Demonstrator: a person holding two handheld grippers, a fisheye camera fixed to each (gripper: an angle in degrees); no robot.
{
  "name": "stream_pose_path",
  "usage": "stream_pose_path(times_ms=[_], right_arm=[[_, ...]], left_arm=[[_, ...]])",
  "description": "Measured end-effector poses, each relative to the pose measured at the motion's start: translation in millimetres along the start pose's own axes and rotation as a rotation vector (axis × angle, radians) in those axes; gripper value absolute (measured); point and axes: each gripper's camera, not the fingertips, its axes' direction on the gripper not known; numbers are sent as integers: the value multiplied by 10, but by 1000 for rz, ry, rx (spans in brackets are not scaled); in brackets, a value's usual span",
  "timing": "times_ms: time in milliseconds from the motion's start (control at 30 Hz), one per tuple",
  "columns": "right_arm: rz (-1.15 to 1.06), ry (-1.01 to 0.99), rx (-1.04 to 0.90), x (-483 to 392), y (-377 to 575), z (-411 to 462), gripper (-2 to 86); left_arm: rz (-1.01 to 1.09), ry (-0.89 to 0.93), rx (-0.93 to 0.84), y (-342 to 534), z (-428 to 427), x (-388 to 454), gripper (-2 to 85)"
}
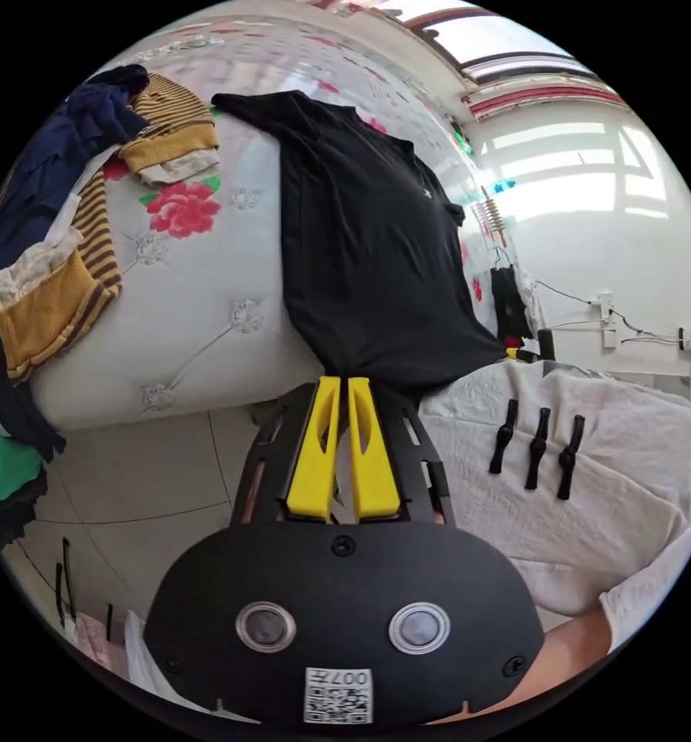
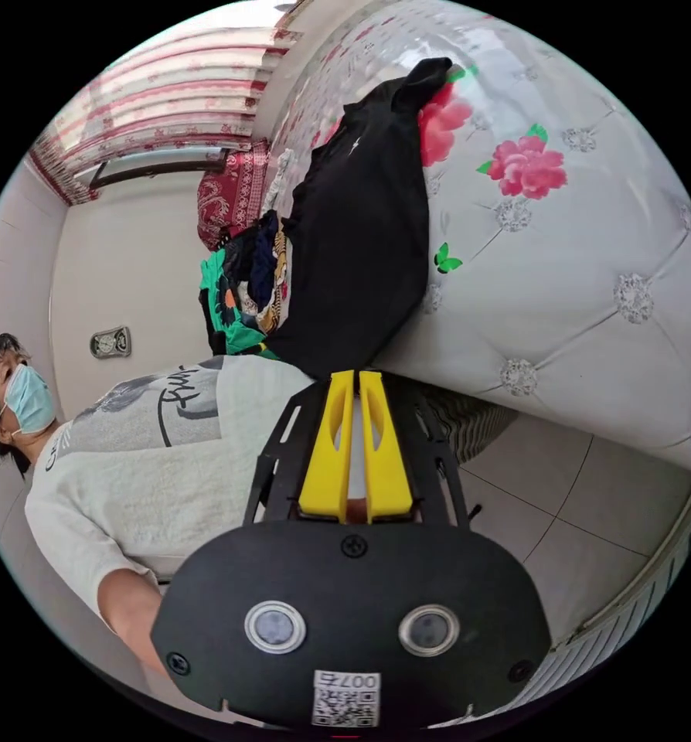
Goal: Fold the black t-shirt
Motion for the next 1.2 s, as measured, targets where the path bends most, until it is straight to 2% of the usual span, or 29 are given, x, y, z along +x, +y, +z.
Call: stream_pose_path(times_ms=[100, 200, 267, 333, 467, 633, 900, 967, 1033, 1100, 1200], right_arm=[[-53, -76, 110, -161, -250, -235, -1], [-68, -100, 252, -308, -645, -422, 1], [-43, -14, 424, -458, -956, -507, 7], [-20, 76, 485, -558, -1142, -482, 15], [-60, 319, 331, -809, -1352, -102, 28], [-122, 516, 136, -877, -1139, 456, 31], [-53, 516, 81, -859, -1085, 764, 32], [-66, 516, 9, -942, -1169, 926, 21], [-87, 582, -58, -1052, -1208, 1039, 12], [-126, 612, -80, -1193, -1221, 1053, 6], [-205, 562, -30, -1520, -1208, 793, 1]], left_arm=[[-19, 24, 111, -322, -241, -68, -4], [-236, 4, 210, -738, -340, -278, 5], [-329, -38, 311, -934, -375, -329, 17], [-388, -83, 357, -1120, -371, -317, 53], [-327, -191, 297, -1205, -355, -187, 82], [-210, -333, 194, -767, -227, -121, 83], [-86, -384, 26, -667, 47, 7, 86], [-73, -499, 17, -726, 57, 77, 51], [-50, -477, -43, -835, 68, 112, 3], [-23, -440, -88, -918, 24, 137, -5], [22, -383, -27, -1034, -348, 270, -8]])
